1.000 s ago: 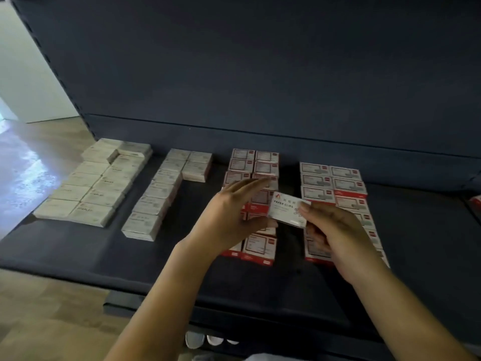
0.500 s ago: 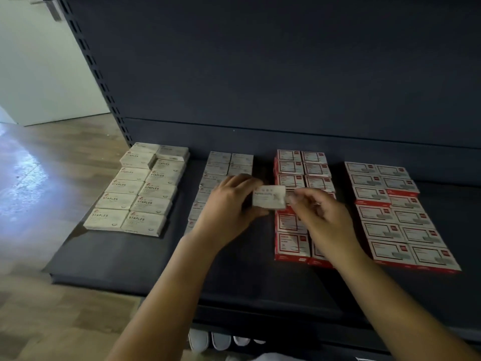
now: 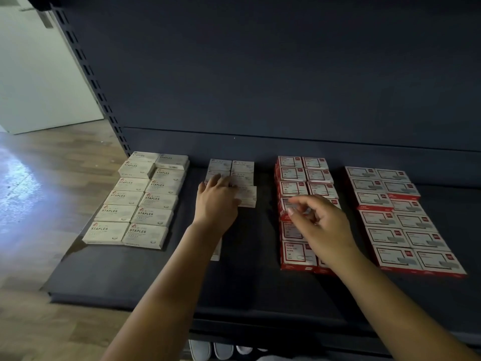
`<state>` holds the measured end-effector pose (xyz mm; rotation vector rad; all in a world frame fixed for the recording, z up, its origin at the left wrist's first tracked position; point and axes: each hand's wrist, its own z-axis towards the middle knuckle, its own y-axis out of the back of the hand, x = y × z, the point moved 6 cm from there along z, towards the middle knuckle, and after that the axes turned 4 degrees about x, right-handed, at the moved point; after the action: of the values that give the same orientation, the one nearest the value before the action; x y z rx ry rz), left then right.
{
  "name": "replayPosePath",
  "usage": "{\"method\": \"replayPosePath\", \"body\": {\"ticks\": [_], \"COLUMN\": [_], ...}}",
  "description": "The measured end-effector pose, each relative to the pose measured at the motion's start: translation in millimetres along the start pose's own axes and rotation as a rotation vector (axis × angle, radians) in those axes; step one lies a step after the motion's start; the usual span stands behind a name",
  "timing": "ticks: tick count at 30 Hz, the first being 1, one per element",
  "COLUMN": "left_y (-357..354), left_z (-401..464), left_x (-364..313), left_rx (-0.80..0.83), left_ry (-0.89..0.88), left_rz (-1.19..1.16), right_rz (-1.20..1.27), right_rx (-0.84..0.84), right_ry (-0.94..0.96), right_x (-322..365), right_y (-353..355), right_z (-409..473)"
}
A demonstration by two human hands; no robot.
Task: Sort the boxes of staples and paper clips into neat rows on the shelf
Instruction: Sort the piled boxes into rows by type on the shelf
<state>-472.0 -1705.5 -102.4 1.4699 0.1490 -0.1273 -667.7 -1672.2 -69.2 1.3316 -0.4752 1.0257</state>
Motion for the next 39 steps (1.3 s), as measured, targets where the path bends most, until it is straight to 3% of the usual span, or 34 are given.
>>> {"method": "replayPosePath", "body": {"ticks": [9, 19, 22, 29, 39], "left_y": [2, -6, 3, 39, -4], "left_z": [-5, 6, 0, -20, -1], "left_x": [-17, -40, -59, -160, -349], "left_rx": [-0.015, 0.056, -0.009, -0.314, -0.189], "left_ry": [0.052, 0.209, 0.22, 0.0, -0.351], "left_rz": [-0.133, -0.071, -0.127, -0.215, -0.172], "right_rz": [0.008, -0.013, 0.003, -0.011, -0.276], "right_rx": [-0.049, -0.019, -0.01, -0.041, -0.245], "right_ry": [0.02, 0.052, 0.081, 0.09, 0.088], "right_x": [-29, -66, -76, -116, -200], "right_y": [31, 85, 101, 152, 270], "right_z": [-9, -18, -18, -25, -45]}}
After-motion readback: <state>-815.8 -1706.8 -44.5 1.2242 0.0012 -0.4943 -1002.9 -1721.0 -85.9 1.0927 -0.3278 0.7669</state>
